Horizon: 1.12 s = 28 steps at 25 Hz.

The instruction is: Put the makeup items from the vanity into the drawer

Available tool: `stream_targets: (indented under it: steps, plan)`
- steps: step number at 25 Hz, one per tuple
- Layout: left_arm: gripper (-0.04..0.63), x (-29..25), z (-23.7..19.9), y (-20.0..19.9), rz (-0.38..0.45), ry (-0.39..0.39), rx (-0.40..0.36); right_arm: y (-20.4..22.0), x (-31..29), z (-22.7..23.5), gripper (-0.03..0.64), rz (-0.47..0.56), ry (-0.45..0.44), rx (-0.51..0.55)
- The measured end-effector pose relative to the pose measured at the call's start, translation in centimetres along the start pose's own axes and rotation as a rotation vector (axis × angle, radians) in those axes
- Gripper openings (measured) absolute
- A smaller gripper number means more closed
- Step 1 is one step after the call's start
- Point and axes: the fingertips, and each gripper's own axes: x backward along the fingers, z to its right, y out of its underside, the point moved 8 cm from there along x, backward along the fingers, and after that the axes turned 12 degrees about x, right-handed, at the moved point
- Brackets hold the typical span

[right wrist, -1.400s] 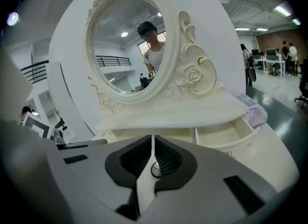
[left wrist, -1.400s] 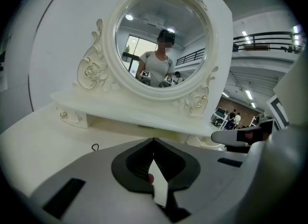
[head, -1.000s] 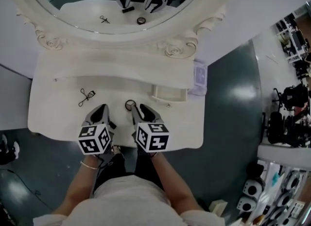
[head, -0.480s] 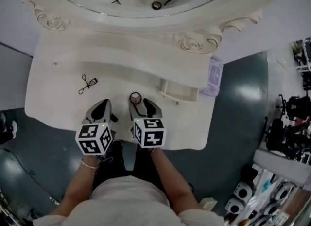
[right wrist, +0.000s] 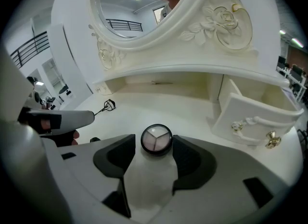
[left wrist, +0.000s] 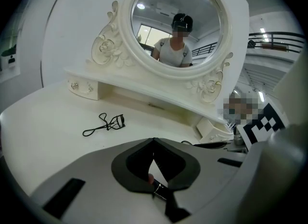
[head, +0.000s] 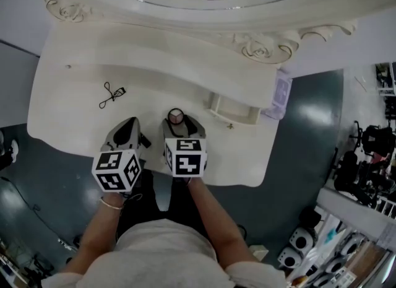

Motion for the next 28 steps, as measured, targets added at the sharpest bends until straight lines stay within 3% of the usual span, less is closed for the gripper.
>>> stream_targets:
  steps: [14,28]
  plan:
    - [0.003,1.2,-1.8,-0.2,0.012,-0.012,0.015,-0.2,-0.3,-0.7,0.219,-0.066,0.082,0.031]
    - [0.003,1.4,2.2,0.0,-0.007,0.084,-0.053,-1.0,4.7,0.4,0.218,0.039,0.105,-0.049]
